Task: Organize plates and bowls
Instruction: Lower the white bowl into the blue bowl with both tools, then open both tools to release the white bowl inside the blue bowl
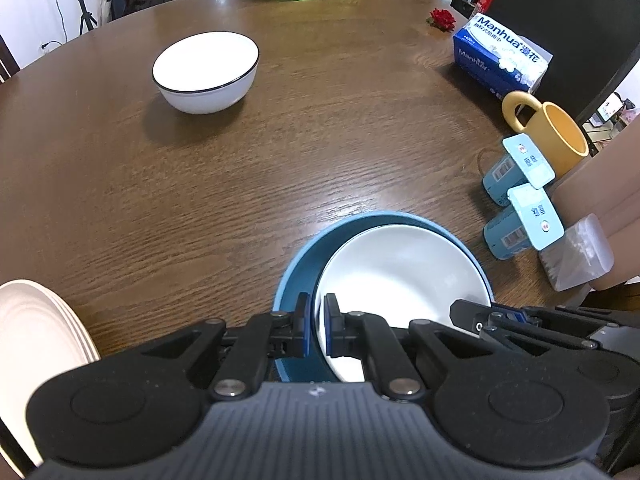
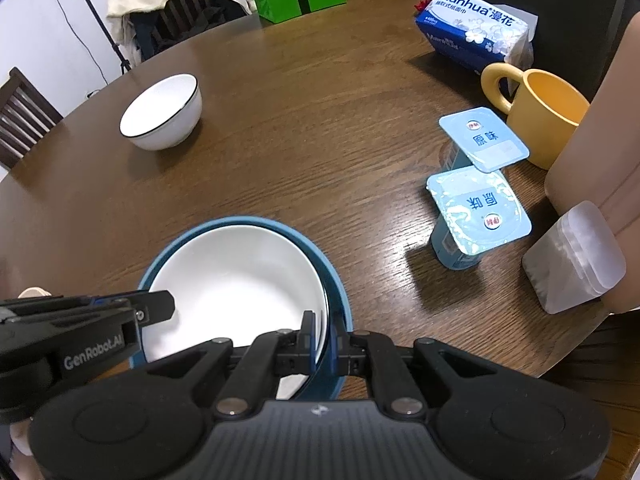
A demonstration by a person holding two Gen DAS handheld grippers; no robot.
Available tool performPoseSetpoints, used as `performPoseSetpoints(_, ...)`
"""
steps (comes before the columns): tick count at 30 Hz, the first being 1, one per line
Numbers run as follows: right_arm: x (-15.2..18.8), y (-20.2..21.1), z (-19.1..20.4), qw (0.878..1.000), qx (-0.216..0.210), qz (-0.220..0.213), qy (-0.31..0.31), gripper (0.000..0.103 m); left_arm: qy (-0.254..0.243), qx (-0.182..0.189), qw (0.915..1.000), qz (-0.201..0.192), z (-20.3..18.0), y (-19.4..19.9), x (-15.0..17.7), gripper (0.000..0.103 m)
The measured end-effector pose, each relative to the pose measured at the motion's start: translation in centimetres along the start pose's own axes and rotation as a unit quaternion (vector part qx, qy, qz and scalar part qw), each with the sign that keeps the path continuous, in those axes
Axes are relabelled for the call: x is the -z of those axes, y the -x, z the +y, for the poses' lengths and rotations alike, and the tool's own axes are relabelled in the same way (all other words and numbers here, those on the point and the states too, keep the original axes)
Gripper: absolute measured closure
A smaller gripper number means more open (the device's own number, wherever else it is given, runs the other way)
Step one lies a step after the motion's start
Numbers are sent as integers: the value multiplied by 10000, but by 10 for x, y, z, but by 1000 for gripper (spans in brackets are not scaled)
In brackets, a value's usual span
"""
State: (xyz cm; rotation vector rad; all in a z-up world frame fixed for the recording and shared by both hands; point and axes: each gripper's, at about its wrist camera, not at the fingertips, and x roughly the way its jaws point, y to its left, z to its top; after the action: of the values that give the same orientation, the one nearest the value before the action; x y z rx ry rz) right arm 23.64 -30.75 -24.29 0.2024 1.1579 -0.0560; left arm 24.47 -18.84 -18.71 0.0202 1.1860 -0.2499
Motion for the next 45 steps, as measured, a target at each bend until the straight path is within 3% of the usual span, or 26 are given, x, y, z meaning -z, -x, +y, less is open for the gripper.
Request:
performPoseSetpoints(21,-5,-13,10,9994,89,180,266,96,-32,-78,9999,82,5,-11,5,95)
performPoseSetpoints(30,-9,-15,11,9987,53,437,246,88,33,29,9999,145,6,-11,3,93)
performPoseSetpoints(36,-12,-7,14,9989,-21,355,296,75,134,170,9997,145,7,-8,3,80)
performPoseSetpoints(42,-13,6,11,9993,-30,206,314,73,188,392,9990,-52,8,11,2,64)
performPoseSetpoints(44,-14,13,8,9995,-102,107,289,72,188,327,9991,-167,9,19,1,53)
performPoseSetpoints(45,-14,17,6,9995,-131,49,287,72,174,241,9992,-251,9,22,2,42)
